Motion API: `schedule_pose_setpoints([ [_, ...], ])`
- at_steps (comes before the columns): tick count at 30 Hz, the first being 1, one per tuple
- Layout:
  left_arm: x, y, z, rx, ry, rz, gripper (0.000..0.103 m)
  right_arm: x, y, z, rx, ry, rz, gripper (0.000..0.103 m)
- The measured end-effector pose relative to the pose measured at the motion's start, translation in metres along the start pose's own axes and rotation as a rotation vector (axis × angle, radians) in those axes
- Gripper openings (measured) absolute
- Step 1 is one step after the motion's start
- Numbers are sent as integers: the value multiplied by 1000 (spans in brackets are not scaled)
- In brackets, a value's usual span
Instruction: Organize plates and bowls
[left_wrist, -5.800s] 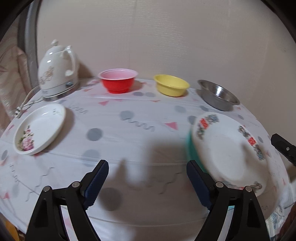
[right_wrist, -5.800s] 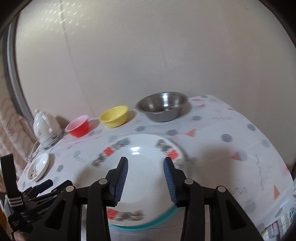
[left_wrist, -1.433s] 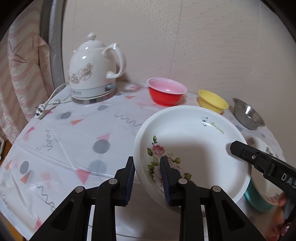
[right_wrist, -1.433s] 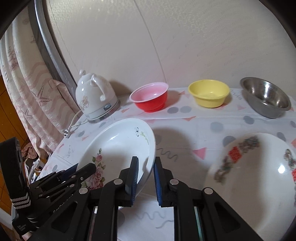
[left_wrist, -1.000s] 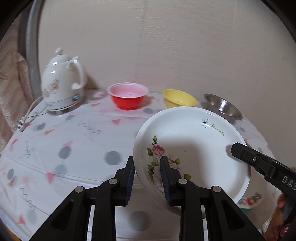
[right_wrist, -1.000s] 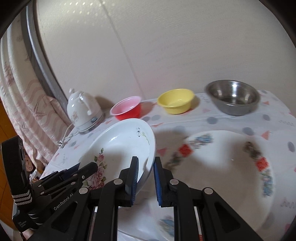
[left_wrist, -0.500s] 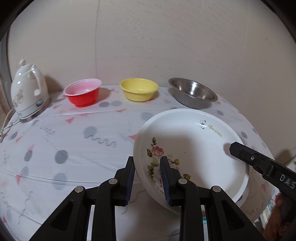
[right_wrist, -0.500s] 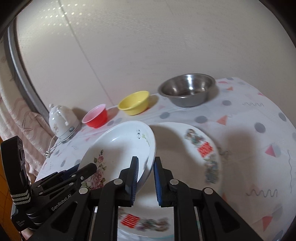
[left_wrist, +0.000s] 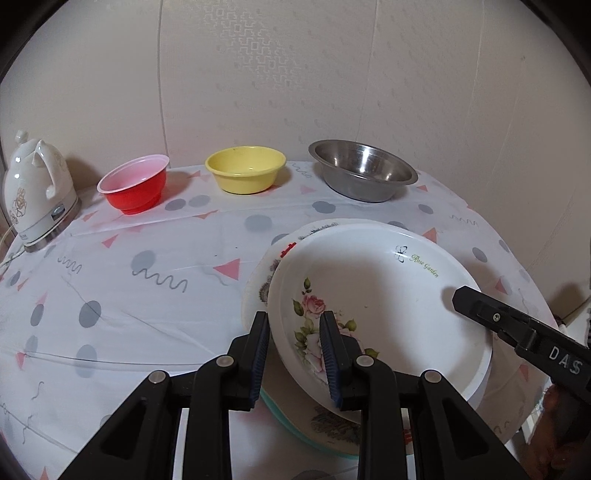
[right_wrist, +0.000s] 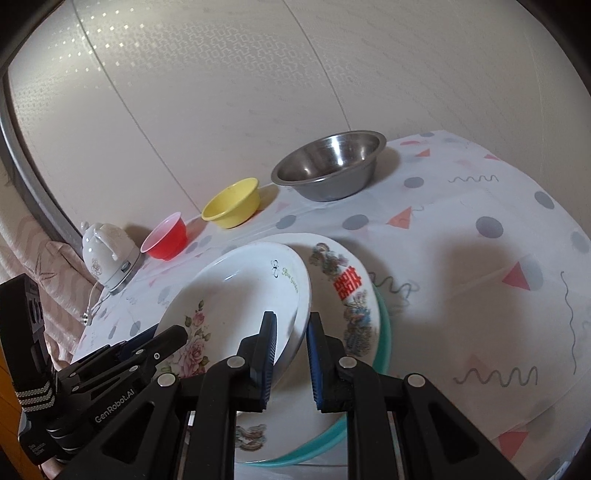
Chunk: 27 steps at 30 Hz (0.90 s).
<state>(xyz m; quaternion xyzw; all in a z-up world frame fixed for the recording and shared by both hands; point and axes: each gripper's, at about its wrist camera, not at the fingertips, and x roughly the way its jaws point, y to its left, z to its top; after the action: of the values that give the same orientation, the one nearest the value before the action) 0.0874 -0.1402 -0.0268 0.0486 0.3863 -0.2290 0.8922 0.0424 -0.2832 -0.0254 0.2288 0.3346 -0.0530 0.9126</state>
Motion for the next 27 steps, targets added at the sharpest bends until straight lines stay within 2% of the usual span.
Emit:
schedule_pose_setpoints([
  [17, 7, -6, 2, 16, 12, 27, 28, 11, -12, 0, 39, 43, -12, 18],
  [23, 5, -9, 0, 29, -1, 19, 28, 10, -9, 3, 25, 45, -31, 18],
  [25, 4, -12, 1, 33, 2, -23, 28, 11, -8, 3, 14, 54, -43, 18],
  [27, 6, -15, 1, 41, 7, -16, 28, 11, -6, 3, 1, 57, -53, 18],
])
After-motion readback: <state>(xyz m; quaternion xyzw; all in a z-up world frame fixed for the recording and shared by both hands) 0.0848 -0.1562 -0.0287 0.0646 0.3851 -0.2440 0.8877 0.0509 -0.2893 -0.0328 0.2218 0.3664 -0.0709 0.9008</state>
